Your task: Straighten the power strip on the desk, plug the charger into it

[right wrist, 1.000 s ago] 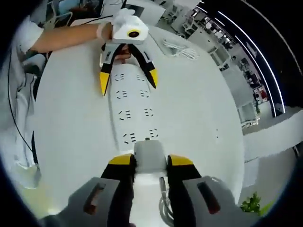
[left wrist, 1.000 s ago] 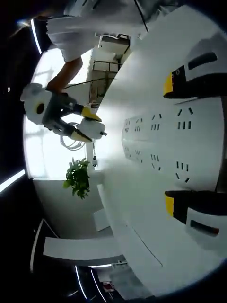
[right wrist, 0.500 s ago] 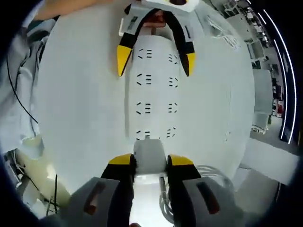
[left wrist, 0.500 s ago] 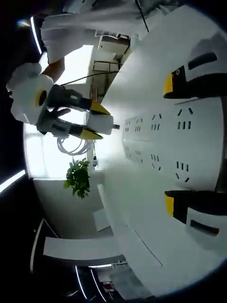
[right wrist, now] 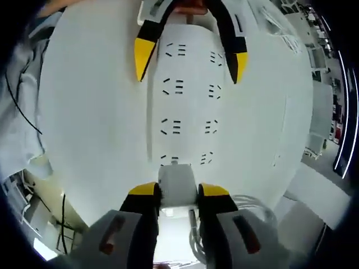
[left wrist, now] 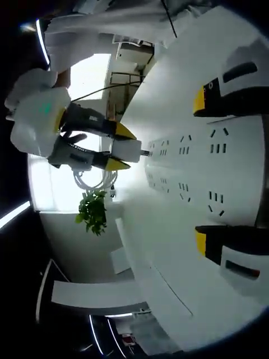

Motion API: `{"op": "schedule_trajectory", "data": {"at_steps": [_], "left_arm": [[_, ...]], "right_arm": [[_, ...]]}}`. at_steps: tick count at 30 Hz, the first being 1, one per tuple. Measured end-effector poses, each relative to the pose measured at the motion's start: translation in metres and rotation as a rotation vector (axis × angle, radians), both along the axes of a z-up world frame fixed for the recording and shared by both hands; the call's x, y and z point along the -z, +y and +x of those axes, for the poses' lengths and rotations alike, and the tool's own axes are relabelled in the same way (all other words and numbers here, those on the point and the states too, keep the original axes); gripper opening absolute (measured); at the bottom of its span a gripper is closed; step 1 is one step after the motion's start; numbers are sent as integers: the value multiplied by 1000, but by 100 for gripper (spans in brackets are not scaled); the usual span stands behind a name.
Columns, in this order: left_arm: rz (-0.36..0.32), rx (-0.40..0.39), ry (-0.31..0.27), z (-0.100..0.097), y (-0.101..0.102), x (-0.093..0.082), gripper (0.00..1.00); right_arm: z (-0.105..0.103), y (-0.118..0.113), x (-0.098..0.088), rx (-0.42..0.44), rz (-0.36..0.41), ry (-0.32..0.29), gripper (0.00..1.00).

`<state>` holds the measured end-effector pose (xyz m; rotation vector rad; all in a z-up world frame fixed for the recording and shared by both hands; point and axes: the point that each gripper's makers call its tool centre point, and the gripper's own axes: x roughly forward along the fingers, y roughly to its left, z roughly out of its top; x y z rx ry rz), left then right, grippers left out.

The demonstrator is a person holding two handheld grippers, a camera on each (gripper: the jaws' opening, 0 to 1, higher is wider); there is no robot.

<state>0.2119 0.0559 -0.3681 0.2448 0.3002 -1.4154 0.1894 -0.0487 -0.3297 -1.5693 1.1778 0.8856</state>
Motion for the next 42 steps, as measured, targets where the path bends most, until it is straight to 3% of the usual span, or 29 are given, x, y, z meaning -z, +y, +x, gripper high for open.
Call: {"op": "schedule_trajectory", "data": {"at_steps": [14, 16, 19, 21, 24, 25, 26, 27, 30, 34, 39, 42], "left_arm": [[1, 0, 2, -11, -1, -1, 80], [0, 0, 2, -11, -1, -1, 80], [0, 0, 3, -11, -2, -1, 80], [-1, 3, 2, -10, -2, -1, 80], [-4, 4, 3, -9, -3, -2, 79], [-6, 3, 2, -9, -2, -3, 78], [-11, 3, 4, -8, -3, -3, 78], [-15, 1, 7, -7, -2, -3, 77], [-22, 2, 11, -5, -2, -4, 76], [-30, 0, 20, -3, -1, -5, 75], [-29, -3, 14, -3, -1, -4, 75], [-26, -5, 13, -4, -2, -4, 75]], "right_arm": [[-1, 3, 6, 12, -47, 7, 26], [-2, 1, 6, 93, -37, -10, 26], [0, 4, 6, 53, -25, 3, 25], [0, 5, 6, 93, 0, 0, 25], [1, 14, 8, 66, 16, -11, 24], [5, 4, 11, 69, -54, -26, 24], [7, 7, 11, 133, -15, -80, 24], [-3, 11, 12, 61, -12, -12, 24], [-12, 11, 13, 77, 17, 2, 24], [6, 14, 17, 57, 21, 18, 24], [1, 14, 15, 29, 41, -46, 24], [3, 14, 16, 32, 56, -42, 24]]}}
